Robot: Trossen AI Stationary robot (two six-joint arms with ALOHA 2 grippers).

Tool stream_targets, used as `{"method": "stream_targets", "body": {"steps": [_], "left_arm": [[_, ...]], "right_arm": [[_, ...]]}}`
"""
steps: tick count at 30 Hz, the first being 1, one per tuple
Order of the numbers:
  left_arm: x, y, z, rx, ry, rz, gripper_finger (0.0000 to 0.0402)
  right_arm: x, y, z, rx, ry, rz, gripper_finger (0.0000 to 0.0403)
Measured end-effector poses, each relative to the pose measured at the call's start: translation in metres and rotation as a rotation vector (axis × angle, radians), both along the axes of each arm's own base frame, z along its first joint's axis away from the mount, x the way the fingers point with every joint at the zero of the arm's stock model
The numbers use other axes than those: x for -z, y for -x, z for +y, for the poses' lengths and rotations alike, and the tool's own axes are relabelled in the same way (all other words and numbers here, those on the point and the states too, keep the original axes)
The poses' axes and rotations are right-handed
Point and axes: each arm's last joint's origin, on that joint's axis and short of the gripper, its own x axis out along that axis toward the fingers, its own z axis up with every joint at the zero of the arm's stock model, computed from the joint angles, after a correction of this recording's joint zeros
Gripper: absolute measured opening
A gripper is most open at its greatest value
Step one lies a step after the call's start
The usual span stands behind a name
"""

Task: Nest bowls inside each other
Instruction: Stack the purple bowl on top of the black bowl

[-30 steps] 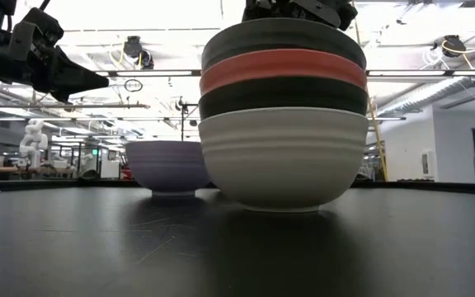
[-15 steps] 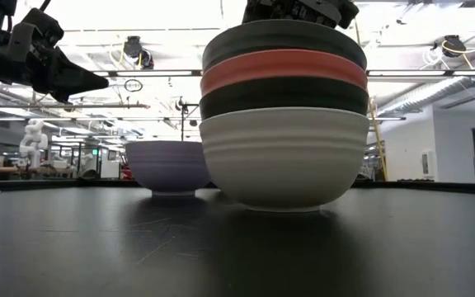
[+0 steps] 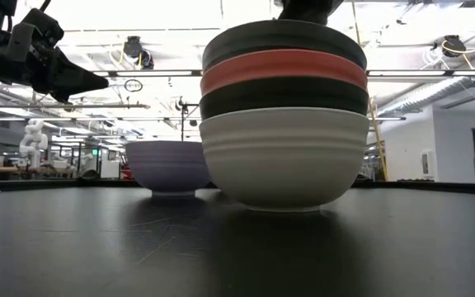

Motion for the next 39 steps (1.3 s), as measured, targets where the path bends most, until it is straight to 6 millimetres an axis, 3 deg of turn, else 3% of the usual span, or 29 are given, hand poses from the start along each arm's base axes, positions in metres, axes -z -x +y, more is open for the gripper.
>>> {"method": "stream_targets", "body": {"steps": [6, 10, 16, 28, 33, 39], "left_arm": [[0.002, 0.000, 0.000, 0.000, 0.000, 0.016, 0.0031], [0.003, 0.000, 0.000, 0.000, 0.000, 0.030, 0.0031], [0.003, 0.000, 0.000, 0.000, 0.001, 0.036, 0.0031], [0.001, 0.000, 0.000, 0.003, -0.024, 0.020, 0.0031], [0.001, 0.000, 0.000, -0.003, -0.033, 0.022, 0.0031], [0.001, 0.000, 0.000, -0.005, -0.033, 0.021, 0.0031]], "right_arm": [[-0.015, 0.014, 0.001, -0.008, 0.006, -0.024, 0.0077], [-0.003, 0.024, 0.001, -0.024, 0.024, 0.003, 0.0010], [0.023, 0.054, -0.004, 0.040, 0.017, -0.048, 0.0002], [0.072, 0.133, -0.006, 0.159, -0.134, -0.388, 0.0000], [0.089, 0.153, -0.006, 0.198, -0.155, -0.432, 0.0000], [0.095, 0.170, -0.005, 0.191, -0.152, -0.501, 0.0000]]}}
